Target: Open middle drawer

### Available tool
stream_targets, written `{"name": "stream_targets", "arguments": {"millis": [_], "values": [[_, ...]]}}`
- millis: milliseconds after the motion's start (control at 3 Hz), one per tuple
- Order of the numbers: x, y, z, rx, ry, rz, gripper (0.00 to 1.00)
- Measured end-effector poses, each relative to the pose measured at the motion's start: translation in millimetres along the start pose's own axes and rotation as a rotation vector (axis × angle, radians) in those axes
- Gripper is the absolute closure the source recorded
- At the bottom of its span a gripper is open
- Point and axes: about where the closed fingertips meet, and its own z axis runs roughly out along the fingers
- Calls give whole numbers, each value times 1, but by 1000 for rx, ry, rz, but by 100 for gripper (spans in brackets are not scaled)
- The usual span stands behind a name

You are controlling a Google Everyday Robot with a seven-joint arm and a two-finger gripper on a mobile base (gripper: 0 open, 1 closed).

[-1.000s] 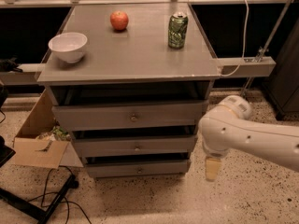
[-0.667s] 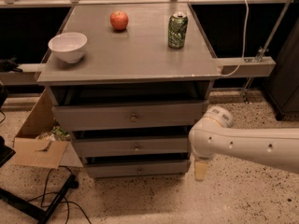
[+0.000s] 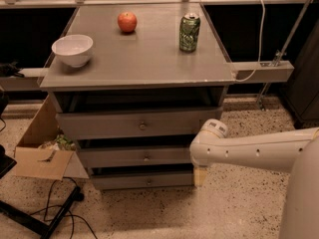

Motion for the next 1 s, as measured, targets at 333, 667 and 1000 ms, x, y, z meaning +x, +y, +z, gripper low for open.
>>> {"name": "stream_targets", "arguments": {"millis": [333, 667, 1000], "values": [[-16, -14, 26, -8, -32, -11, 0], [-28, -28, 48, -38, -59, -7, 0], [-37, -38, 70, -76, -68, 13, 0]]}}
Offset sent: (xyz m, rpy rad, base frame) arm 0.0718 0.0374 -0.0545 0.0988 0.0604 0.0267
